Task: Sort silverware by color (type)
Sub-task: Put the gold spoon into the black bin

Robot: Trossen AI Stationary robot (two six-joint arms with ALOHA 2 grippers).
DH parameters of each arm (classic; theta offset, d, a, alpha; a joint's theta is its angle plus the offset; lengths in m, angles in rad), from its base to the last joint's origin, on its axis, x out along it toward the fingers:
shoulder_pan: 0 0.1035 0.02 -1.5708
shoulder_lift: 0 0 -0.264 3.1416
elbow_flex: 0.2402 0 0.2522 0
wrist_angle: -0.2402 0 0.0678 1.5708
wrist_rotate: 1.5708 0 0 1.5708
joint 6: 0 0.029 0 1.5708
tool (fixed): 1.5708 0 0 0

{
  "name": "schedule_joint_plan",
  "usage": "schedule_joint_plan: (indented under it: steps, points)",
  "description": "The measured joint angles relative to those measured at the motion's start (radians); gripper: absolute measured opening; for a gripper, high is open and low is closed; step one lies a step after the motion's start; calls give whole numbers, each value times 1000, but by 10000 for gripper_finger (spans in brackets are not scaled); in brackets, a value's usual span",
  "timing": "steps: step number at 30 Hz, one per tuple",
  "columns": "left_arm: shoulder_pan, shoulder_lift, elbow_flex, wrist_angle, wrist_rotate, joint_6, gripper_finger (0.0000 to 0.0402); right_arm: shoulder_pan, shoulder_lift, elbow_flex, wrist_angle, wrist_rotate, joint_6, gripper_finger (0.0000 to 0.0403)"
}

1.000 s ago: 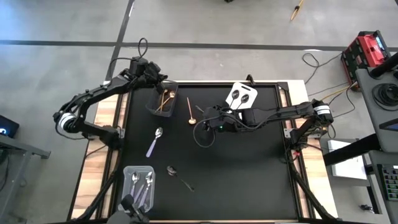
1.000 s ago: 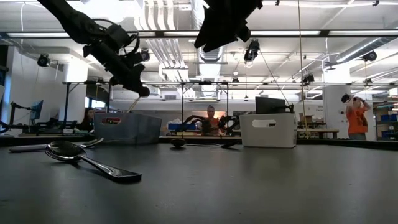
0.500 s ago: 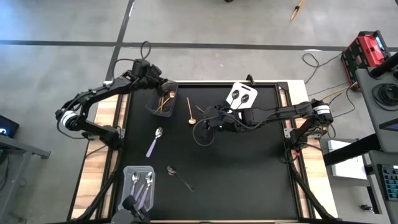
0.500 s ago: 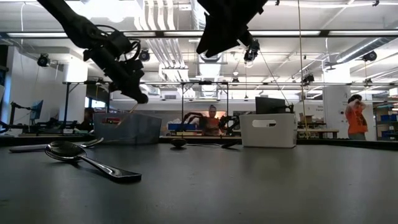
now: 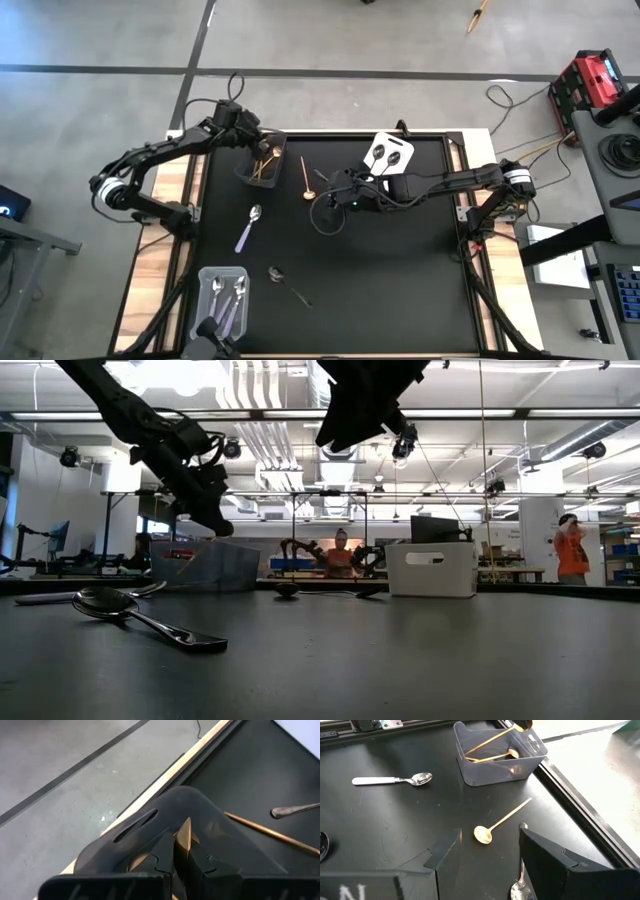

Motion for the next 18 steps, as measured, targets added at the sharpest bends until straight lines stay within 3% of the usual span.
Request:
schedule_joint_plan:
  steps: [18]
  points:
    - [1,44,-7,1,-11,-20,9,0,0,0,9,1,0,189]
